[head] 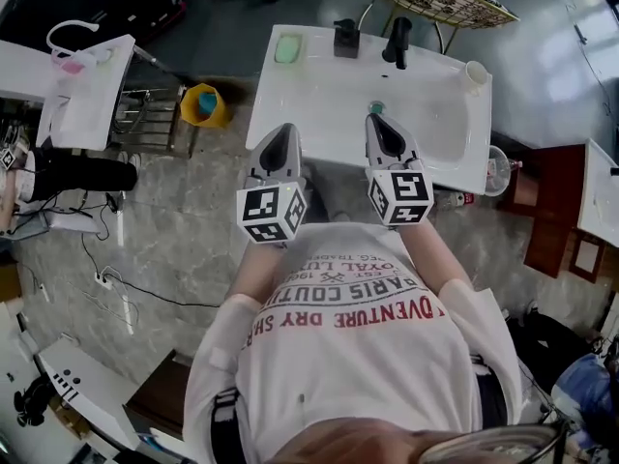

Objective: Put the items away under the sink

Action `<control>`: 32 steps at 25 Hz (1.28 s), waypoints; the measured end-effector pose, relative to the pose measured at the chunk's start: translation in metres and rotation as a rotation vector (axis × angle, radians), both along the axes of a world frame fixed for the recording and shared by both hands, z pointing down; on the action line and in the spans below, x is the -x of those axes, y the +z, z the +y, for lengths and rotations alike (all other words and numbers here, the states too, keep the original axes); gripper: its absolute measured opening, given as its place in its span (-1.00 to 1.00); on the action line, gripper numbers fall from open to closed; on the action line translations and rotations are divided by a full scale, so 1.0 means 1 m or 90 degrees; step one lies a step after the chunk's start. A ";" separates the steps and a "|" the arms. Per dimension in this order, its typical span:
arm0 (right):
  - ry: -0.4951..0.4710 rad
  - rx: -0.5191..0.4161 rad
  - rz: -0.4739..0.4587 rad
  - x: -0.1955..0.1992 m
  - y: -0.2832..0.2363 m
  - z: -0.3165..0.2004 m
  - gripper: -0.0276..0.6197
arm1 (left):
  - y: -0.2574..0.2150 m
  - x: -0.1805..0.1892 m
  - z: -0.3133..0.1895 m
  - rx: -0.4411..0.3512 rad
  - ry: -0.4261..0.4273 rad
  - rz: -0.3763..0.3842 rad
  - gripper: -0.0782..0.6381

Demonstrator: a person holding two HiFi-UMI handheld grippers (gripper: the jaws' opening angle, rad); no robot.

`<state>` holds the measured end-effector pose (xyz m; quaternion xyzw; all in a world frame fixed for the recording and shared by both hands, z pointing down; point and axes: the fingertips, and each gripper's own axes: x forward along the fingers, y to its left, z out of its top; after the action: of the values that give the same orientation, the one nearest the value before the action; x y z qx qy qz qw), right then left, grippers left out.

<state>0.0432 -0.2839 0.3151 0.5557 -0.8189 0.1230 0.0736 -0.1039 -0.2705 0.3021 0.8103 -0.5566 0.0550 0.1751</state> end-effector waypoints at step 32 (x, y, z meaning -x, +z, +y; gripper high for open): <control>0.264 0.073 0.085 0.014 0.156 -0.270 0.31 | 0.147 0.021 -0.242 0.160 0.245 -0.007 -0.70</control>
<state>0.0295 -0.5543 0.4714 0.7138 -0.6723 0.1449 0.1320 -0.1251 -0.5124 0.4488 0.8728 -0.3817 0.1610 0.2579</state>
